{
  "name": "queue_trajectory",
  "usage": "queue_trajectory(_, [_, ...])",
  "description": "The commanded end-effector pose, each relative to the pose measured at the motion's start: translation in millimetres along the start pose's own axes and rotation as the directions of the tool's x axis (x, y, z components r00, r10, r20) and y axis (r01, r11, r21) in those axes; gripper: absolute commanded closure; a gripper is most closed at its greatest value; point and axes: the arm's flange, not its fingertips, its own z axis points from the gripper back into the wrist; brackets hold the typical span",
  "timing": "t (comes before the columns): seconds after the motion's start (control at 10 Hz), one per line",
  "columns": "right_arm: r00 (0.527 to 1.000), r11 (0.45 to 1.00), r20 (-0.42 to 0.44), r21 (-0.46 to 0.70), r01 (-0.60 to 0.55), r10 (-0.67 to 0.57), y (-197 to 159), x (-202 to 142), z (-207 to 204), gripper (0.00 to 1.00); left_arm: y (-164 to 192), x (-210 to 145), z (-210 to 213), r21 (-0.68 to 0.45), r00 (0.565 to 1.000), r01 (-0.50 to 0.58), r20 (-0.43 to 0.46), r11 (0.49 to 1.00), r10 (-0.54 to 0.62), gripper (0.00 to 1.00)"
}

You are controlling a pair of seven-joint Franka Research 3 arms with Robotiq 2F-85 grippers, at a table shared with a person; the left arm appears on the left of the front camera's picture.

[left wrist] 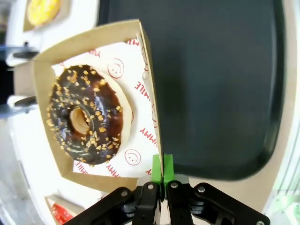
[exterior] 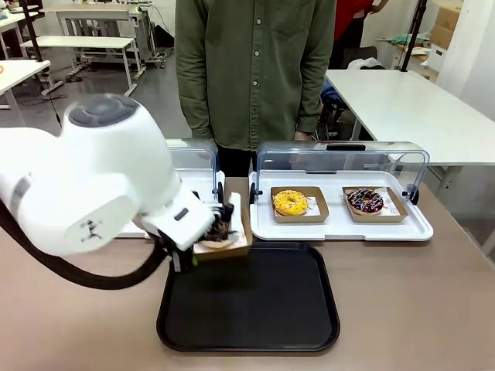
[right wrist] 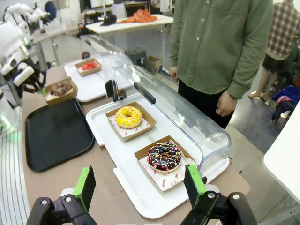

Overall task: Move the second donut from the left to the tray.
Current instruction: Pick up the Paper togo box containing the Donut indicated by the person and place it on the Handle tray.

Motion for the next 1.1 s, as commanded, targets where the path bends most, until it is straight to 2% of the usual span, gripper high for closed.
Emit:
queue_trajectory(0.0, [1.000,1.000,0.008,0.001,-0.006,0.006,0,2,0,0.00,-18,20,-16,0.025,0.999,0.027,-0.030,0.999,-0.026,0.98])
queue_trajectory(0.3, [1.000,1.000,0.008,0.001,-0.006,0.006,0,2,0,0.00,-37,48,-42,0.014,0.997,0.068,-0.034,0.998,-0.067,0.98])
queue_trajectory(1.0, [1.000,1.000,0.008,0.001,-0.006,0.006,0,2,0,0.00,-59,67,-66,-0.042,0.990,0.141,-0.023,0.989,-0.142,0.98])
